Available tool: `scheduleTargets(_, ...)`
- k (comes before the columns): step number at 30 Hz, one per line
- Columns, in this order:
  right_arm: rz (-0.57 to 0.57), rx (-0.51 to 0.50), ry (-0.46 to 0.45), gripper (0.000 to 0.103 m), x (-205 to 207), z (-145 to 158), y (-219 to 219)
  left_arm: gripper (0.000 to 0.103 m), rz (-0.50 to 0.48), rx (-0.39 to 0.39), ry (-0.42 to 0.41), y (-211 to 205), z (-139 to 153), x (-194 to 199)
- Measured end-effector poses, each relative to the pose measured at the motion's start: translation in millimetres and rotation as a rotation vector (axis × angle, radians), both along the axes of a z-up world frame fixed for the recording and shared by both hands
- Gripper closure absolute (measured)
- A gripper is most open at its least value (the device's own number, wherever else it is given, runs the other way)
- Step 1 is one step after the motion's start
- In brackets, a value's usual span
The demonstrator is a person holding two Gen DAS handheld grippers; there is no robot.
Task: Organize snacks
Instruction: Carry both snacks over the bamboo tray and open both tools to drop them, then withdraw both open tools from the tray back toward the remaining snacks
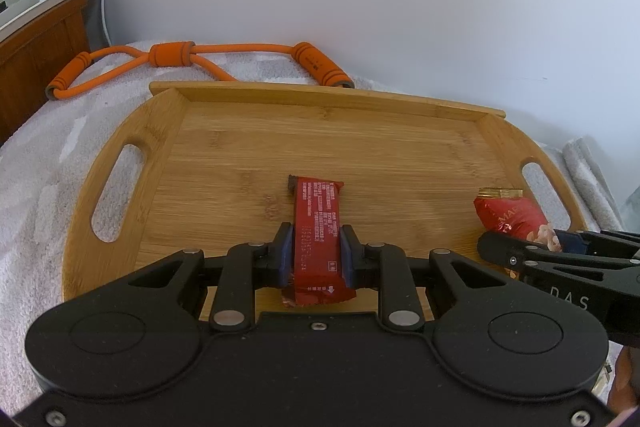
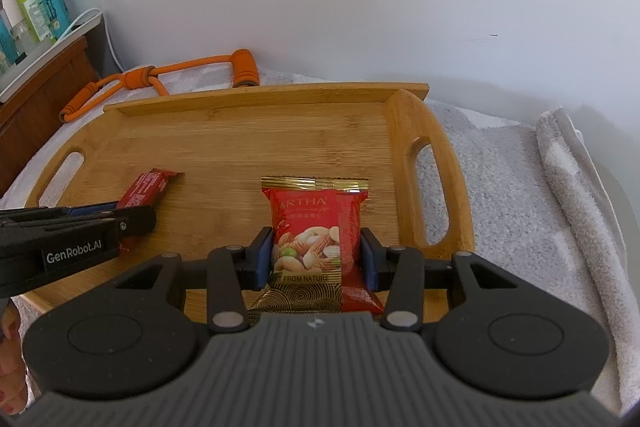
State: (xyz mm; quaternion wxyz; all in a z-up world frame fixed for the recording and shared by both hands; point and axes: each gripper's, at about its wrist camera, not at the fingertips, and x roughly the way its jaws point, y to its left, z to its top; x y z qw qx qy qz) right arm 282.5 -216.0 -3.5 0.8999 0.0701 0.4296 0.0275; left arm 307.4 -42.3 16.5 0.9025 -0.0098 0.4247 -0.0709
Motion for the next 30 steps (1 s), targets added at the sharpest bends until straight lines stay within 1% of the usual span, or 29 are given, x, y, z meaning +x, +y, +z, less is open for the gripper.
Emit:
scheduleTargets(3,0.000,0.002,0.000,0.054,0.2,-0.1,-0.2,0.079,0.003,0.001,-0.001,-0.2,0.2,0.1)
scheduleTargets(5,0.003,0.004,-0.002,0.047,0.5,-0.2,0.1,0.079,0.004,0.003,-0.001,-1.1,0.4,-0.1)
scheduleTargets(6,0.004,0.005,-0.003,0.046,0.1,-0.3,-0.3,0.076,0.003,0.004,-0.001,-1.5,0.5,-0.2)
scheduleTargets(7,0.005,0.007,-0.004,0.043,-0.1,-0.2,-0.5,0.069,0.000,0.006,-0.001,-2.0,0.8,-0.4)
scheduleTargets(9,0.004,0.013,-0.004,0.037,-0.9,0.3,-0.8,0.060,-0.003,0.018,-0.006,-3.4,1.2,-2.2)
scheduleTargets(11,0.005,0.020,-0.008,0.034,-2.2,2.1,-1.3,0.055,-0.004,0.032,-0.010,-4.1,1.2,-4.4)
scheduleTargets(13,0.012,0.022,-0.019,0.027,-5.1,5.6,-1.2,0.045,-0.004,0.045,-0.018,-4.2,2.2,-7.6)
scheduleTargets(14,0.018,0.022,-0.025,0.026,-7.1,8.3,-1.0,0.043,-0.005,0.054,-0.026,-4.1,3.8,-10.1)
scheduleTargets(16,0.026,0.023,-0.035,0.020,-12.0,13.6,-1.3,0.032,-0.008,0.065,-0.038,-3.8,8.1,-15.6)
scheduleTargets(19,0.039,0.030,-0.056,0.016,-21.7,21.8,-2.6,0.019,-0.008,0.070,-0.056,-1.4,17.5,-26.9)
scheduleTargets(21,0.046,0.032,-0.068,0.014,-29.0,27.4,-3.3,0.014,-0.003,0.083,-0.071,0.8,24.2,-35.5)
scheduleTargets(25,0.058,0.017,-0.096,0.010,-43.8,37.6,-3.6,0.008,0.004,0.096,-0.098,5.3,36.0,-53.3)
scheduleTargets(29,0.074,0.015,-0.118,0.007,-60.7,47.0,-2.2,0.006,0.003,0.091,-0.112,9.8,45.8,-72.5)
scheduleTargets(30,0.081,0.012,-0.127,0.004,-66.1,49.5,-1.3,0.006,0.001,0.088,-0.116,11.0,48.1,-78.1)
